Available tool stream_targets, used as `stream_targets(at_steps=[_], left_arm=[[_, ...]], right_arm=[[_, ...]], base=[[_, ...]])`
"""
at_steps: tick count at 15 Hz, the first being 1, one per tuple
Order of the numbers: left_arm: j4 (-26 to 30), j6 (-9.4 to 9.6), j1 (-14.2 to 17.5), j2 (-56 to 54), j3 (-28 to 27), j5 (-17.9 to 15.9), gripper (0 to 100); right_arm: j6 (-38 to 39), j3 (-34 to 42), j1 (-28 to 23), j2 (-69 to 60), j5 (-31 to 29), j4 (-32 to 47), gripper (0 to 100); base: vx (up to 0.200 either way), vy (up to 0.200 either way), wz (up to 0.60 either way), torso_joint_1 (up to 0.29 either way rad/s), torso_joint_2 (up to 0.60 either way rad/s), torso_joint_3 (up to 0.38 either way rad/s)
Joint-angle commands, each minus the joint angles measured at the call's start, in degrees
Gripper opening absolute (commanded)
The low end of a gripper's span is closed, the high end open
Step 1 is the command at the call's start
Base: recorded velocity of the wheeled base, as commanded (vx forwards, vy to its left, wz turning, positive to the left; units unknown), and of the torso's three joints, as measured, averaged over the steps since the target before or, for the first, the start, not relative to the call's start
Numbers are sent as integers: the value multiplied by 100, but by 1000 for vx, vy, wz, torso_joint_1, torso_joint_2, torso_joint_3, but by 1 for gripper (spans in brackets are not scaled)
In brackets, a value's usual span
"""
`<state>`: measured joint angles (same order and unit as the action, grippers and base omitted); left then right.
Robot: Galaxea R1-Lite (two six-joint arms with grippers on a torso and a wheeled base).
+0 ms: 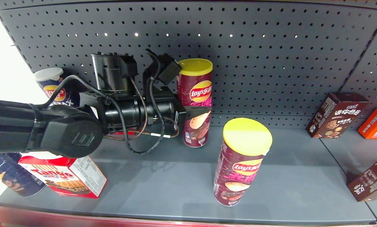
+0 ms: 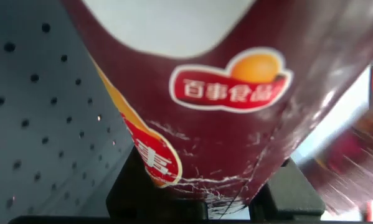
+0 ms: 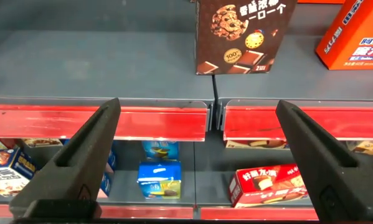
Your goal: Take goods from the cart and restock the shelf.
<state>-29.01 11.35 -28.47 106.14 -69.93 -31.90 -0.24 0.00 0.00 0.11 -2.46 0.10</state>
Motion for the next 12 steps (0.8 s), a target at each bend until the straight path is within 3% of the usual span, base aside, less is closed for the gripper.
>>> stream_targets(at_steps=[1,10,12], left_arm=[[19,8,8,477,-364,9,0],[1,-1,25,1392,-1445,-18,0],[10,-19,8,1453,-1612,-194,0]], right_arm=[[-2,0,0,15,0,-1,100],[-2,0,9,7,0,-1,100],[-2,0,0,7,0,-1,100]], base=[[0,0,0,0,0,0],[0,0,0,0,0,0],[0,0,0,0,0,0]])
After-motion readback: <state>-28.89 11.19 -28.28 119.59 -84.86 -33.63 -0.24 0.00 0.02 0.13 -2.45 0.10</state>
